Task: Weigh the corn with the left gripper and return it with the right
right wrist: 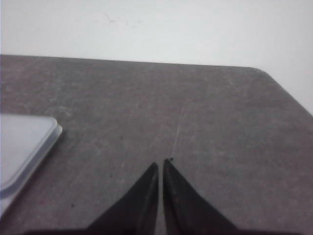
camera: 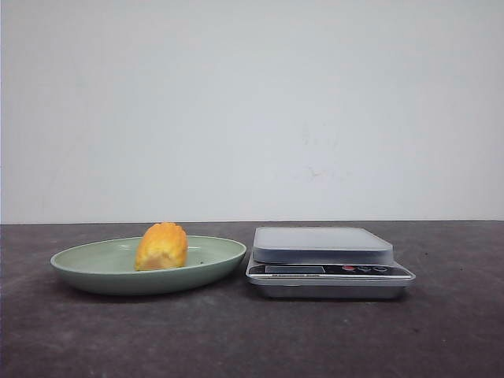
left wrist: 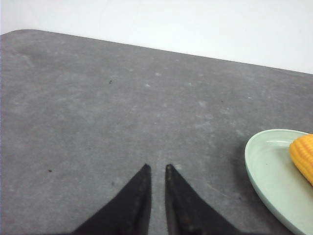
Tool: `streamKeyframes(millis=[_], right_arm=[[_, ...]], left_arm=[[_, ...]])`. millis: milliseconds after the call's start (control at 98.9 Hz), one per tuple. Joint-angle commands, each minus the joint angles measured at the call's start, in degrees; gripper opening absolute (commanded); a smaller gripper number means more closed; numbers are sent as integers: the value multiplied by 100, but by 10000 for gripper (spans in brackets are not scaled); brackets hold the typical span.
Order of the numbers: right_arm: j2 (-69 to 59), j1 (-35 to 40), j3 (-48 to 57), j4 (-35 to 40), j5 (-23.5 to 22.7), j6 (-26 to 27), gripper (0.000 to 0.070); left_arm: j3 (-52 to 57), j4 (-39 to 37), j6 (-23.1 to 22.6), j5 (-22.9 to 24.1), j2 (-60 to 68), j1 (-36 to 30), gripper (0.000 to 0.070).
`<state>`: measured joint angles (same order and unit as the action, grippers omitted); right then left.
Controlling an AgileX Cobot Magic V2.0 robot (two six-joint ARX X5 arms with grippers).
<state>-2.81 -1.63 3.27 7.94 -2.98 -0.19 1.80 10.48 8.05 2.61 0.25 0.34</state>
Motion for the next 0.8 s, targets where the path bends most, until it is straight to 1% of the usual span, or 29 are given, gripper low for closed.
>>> streamKeyframes(millis=[0, 61, 162, 293, 788], right_arm=[[136, -13, -219, -55, 0, 94, 10], [273, -17, -251, 264, 22, 125, 10], [260, -55, -251, 155, 39, 55, 10], [260, -83, -251, 236, 42, 11, 10], [258, -83, -251, 90, 0, 17, 10]], left_arm=[[-101, 26, -94, -13, -7, 7, 16], [-101, 26, -94, -13, -7, 7, 16], [-101, 26, -94, -13, -7, 4, 16], [-101, 24, -94, -13, -7, 4, 16], [-101, 26, -94, -13, -7, 4, 15]])
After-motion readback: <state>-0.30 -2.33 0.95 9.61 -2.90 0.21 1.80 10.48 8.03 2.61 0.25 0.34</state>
